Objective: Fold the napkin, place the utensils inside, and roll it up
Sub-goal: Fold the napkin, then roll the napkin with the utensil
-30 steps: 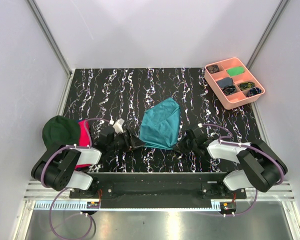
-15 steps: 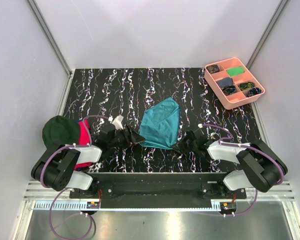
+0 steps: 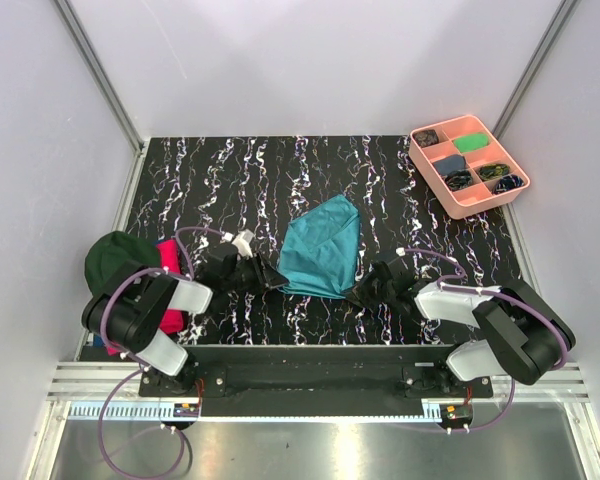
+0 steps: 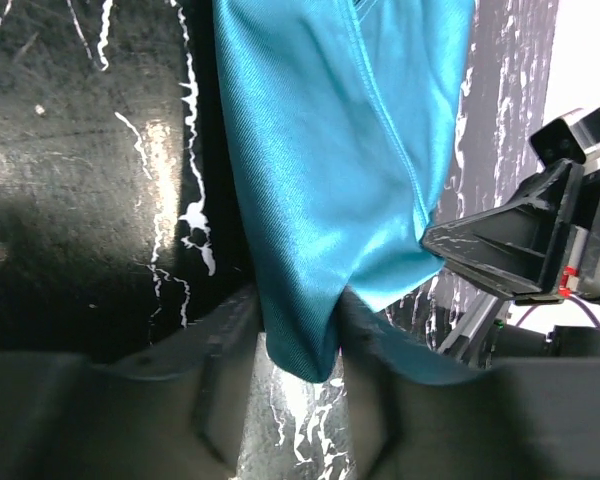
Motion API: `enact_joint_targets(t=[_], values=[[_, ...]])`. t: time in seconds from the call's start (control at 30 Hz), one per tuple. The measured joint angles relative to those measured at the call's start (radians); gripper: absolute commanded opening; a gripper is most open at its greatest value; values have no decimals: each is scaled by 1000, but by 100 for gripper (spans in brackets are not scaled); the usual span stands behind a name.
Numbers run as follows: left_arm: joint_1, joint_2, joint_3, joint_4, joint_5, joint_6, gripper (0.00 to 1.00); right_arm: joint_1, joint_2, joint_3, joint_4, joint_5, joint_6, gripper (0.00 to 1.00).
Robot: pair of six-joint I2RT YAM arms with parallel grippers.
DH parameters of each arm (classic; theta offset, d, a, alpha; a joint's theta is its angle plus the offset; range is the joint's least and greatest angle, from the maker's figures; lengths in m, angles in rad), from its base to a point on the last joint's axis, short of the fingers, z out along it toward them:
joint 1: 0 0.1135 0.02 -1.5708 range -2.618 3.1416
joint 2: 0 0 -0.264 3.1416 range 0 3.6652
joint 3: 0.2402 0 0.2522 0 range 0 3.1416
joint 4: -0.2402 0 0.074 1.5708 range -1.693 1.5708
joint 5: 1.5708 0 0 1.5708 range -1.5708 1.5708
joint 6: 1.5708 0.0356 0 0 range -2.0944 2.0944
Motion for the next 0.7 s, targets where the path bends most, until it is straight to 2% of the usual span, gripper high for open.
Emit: enact_joint_targets(t=[0.37, 0.7], values=[[0, 47, 32, 6, 26, 16, 29, 0, 0, 0, 1, 0, -2, 0], [0, 51, 58, -55, 48, 23, 10, 1, -1, 0, 2, 2, -9, 0]])
